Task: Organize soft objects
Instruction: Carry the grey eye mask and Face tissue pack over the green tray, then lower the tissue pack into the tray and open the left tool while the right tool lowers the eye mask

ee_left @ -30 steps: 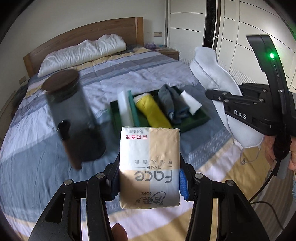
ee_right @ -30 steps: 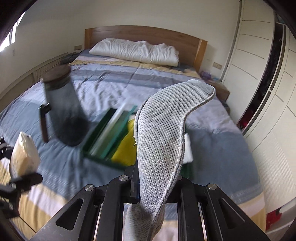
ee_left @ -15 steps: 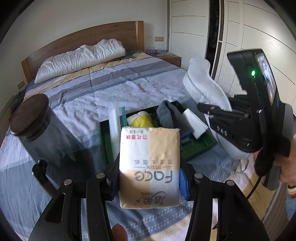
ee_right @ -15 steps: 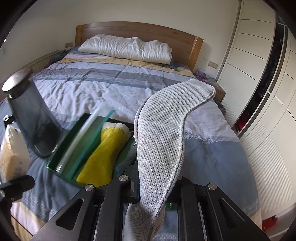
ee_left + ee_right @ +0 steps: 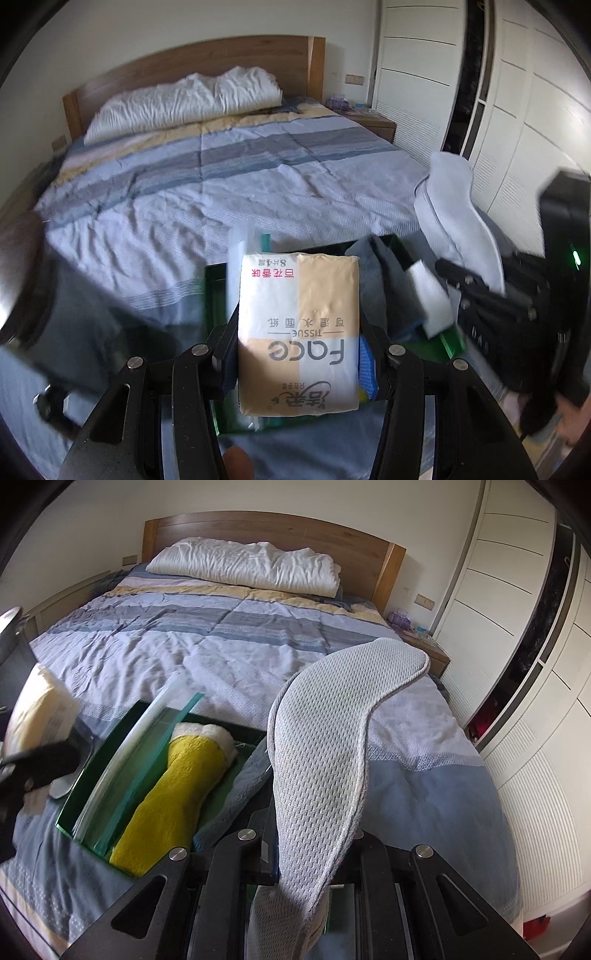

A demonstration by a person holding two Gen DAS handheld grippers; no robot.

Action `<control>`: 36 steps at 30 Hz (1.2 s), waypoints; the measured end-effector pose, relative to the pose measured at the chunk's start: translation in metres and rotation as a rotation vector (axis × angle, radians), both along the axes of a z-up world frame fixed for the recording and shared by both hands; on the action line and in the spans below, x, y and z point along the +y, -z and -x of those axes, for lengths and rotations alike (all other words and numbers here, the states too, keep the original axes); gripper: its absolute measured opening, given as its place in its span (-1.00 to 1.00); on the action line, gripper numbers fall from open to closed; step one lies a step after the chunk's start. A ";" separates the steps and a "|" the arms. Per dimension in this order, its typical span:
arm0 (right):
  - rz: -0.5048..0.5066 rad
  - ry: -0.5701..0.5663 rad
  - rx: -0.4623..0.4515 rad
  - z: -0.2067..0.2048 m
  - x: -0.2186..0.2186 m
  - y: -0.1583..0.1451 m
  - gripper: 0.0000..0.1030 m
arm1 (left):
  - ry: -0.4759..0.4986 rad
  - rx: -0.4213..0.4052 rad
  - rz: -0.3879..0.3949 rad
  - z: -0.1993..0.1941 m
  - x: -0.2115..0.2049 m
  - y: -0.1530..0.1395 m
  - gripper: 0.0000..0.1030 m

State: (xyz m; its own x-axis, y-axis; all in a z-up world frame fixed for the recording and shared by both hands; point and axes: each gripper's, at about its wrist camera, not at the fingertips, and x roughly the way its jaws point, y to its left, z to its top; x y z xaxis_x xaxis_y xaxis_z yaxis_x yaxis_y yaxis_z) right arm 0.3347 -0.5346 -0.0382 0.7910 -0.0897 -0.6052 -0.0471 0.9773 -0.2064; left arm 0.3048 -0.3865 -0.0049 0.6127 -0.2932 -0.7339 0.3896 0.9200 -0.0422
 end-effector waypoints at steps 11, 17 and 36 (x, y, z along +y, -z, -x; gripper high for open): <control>-0.019 -0.042 0.043 -0.016 -0.007 0.019 -0.73 | -0.047 0.017 -0.006 -0.028 -0.019 0.021 -0.12; -0.016 -0.047 0.064 -0.022 -0.011 0.024 -0.73 | -0.082 0.098 0.042 -0.048 -0.015 0.035 0.08; -0.043 -0.053 0.090 -0.043 -0.001 0.041 -0.68 | -0.057 0.044 -0.012 -0.051 -0.018 0.039 0.48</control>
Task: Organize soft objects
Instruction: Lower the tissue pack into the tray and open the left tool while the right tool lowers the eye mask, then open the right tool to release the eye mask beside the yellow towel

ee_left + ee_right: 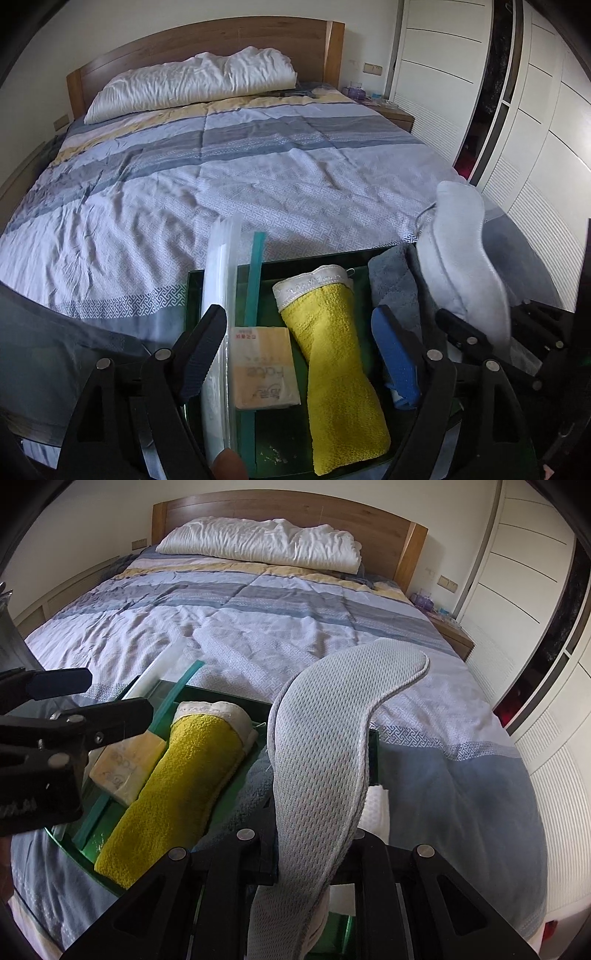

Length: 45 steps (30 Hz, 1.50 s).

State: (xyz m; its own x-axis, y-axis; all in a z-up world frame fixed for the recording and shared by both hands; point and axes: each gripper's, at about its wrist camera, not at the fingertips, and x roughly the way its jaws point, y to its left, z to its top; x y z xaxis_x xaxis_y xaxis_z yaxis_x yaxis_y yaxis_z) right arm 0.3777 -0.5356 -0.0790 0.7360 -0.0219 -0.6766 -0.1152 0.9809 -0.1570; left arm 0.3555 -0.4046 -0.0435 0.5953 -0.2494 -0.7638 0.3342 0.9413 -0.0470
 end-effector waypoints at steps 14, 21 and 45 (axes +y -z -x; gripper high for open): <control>-0.053 0.007 0.069 -0.016 -0.012 0.013 -0.60 | -0.055 0.028 -0.038 -0.003 -0.007 0.010 0.48; -0.054 0.008 0.087 -0.020 -0.012 0.014 -0.30 | -0.064 0.050 -0.040 -0.004 -0.011 0.014 0.64; -0.098 0.023 0.086 -0.024 -0.015 0.012 0.57 | -0.069 0.076 -0.055 -0.006 -0.008 0.026 0.81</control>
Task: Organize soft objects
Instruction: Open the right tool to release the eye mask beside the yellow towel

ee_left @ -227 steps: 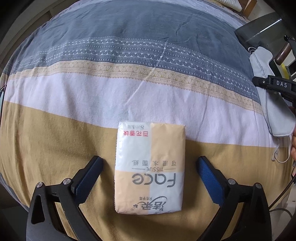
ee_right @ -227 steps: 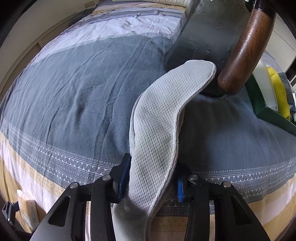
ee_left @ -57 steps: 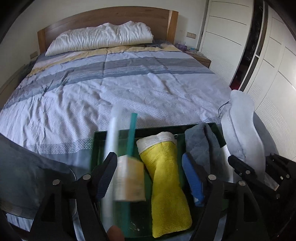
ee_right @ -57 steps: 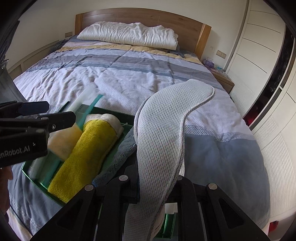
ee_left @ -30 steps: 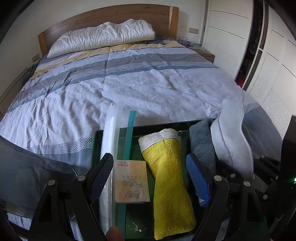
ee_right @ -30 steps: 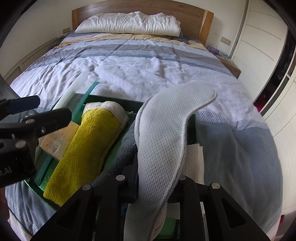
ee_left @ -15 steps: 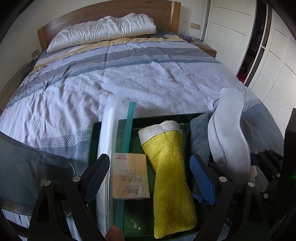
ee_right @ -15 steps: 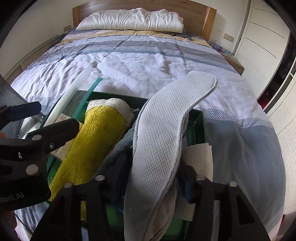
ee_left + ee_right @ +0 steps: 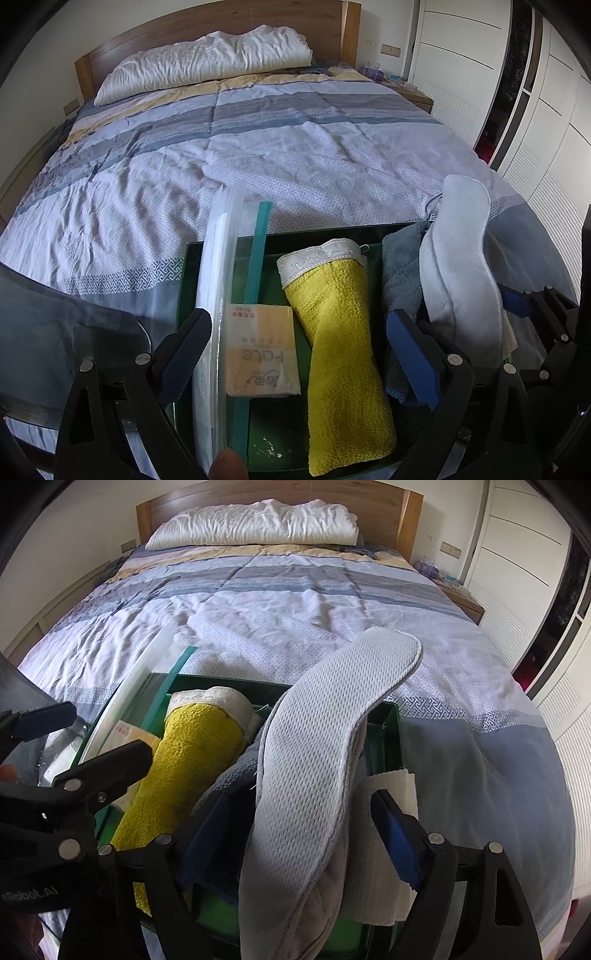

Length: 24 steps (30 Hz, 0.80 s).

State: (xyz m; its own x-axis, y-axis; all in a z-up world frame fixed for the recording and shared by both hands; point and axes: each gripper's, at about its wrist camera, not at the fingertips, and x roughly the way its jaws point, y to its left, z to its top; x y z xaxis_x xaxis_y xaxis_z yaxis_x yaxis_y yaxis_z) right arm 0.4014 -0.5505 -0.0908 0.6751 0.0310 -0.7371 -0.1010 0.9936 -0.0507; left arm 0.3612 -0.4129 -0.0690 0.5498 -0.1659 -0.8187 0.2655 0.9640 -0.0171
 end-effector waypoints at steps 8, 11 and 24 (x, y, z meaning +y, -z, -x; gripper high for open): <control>0.015 -0.008 -0.003 0.004 0.000 -0.004 0.67 | -0.026 0.004 -0.005 -0.002 0.006 0.000 0.81; 0.019 -0.006 -0.006 0.005 -0.001 -0.007 0.70 | -0.030 0.003 -0.008 -0.002 0.007 -0.001 0.82; 0.031 -0.005 -0.016 0.014 -0.002 -0.017 0.89 | -0.062 0.018 -0.018 0.000 0.012 0.002 0.96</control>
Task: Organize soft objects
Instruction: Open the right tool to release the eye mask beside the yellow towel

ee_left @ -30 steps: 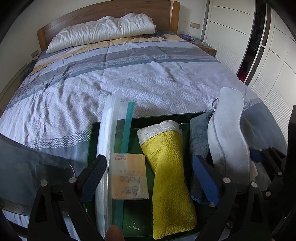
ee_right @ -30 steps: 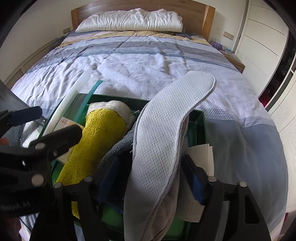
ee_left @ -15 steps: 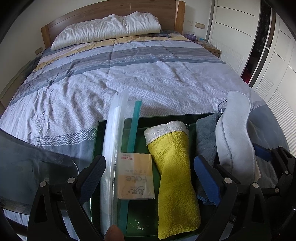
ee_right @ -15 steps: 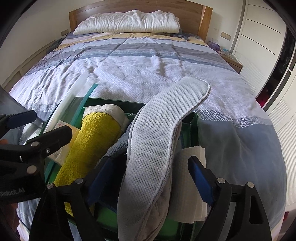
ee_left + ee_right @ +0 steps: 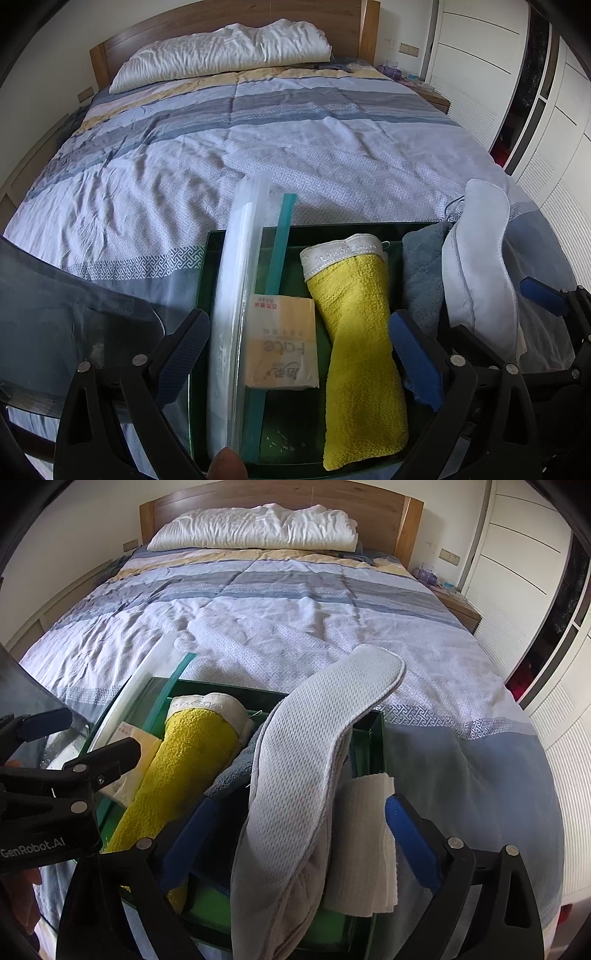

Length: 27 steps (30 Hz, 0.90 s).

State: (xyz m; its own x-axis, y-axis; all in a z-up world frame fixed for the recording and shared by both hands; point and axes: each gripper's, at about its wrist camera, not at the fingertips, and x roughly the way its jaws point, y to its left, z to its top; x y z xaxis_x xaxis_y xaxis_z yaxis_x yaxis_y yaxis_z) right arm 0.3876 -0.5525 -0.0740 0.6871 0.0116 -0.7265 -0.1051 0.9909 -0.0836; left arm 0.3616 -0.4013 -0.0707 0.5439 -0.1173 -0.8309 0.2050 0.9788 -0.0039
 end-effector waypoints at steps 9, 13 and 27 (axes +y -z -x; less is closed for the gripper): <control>0.023 -0.011 -0.013 0.011 0.001 -0.005 0.96 | 0.013 -0.010 0.016 0.003 -0.004 -0.003 0.97; 0.036 -0.014 -0.017 0.015 0.002 -0.007 0.99 | 0.006 -0.012 0.028 0.004 -0.003 -0.004 0.97; 0.070 0.001 -0.040 0.027 -0.001 -0.011 0.99 | 0.014 -0.030 0.061 0.013 -0.003 -0.007 0.97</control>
